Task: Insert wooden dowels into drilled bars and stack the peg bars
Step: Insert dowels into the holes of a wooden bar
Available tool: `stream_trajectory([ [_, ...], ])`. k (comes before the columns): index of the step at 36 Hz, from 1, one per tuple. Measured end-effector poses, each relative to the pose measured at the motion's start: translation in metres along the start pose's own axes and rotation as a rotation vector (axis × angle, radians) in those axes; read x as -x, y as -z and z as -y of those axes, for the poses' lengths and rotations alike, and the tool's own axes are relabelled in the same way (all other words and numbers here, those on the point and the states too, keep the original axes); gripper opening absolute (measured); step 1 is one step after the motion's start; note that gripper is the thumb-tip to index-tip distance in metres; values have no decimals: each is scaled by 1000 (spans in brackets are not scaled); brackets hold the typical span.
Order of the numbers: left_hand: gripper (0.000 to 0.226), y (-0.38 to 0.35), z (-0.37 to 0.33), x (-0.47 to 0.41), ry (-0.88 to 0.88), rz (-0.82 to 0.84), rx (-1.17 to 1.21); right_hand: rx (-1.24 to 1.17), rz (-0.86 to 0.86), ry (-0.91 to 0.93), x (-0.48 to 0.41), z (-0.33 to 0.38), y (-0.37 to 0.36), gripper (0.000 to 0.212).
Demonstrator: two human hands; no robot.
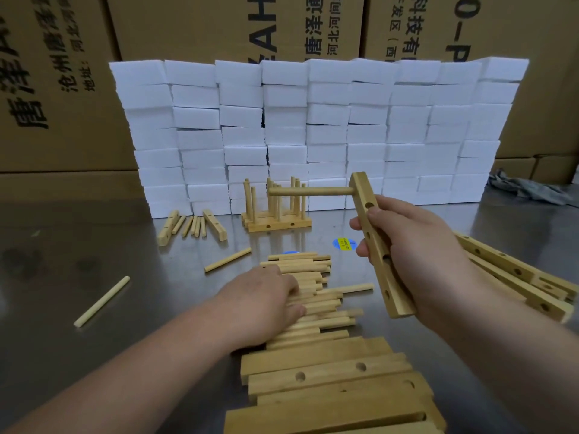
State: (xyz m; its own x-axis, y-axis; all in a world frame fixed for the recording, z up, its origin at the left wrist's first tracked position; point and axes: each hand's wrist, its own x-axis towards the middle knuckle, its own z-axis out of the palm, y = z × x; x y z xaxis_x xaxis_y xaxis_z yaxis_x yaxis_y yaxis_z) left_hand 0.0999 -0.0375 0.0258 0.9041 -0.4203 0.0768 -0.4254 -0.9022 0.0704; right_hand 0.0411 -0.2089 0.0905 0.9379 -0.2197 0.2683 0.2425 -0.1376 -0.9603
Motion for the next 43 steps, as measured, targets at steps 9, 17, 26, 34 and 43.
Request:
stream_trajectory([
  [9,47,1,1,1,14,44,-27,3,42,-39,-1,-3,-2,24],
  [17,34,-2,-2,2,-15,16,61,14,51,-38,-1,-3,-2,26],
  [26,35,1,-1,1,-32,-69,29,-13,48,-56,-2,-6,-2,26],
  [34,24,6,-2,5,-114,-164,-8,-32,9,-80,-5,-9,-1,36],
  [43,14,45,-24,25,-193,-444,487,-104,-93,-44,-13,-5,5,39],
])
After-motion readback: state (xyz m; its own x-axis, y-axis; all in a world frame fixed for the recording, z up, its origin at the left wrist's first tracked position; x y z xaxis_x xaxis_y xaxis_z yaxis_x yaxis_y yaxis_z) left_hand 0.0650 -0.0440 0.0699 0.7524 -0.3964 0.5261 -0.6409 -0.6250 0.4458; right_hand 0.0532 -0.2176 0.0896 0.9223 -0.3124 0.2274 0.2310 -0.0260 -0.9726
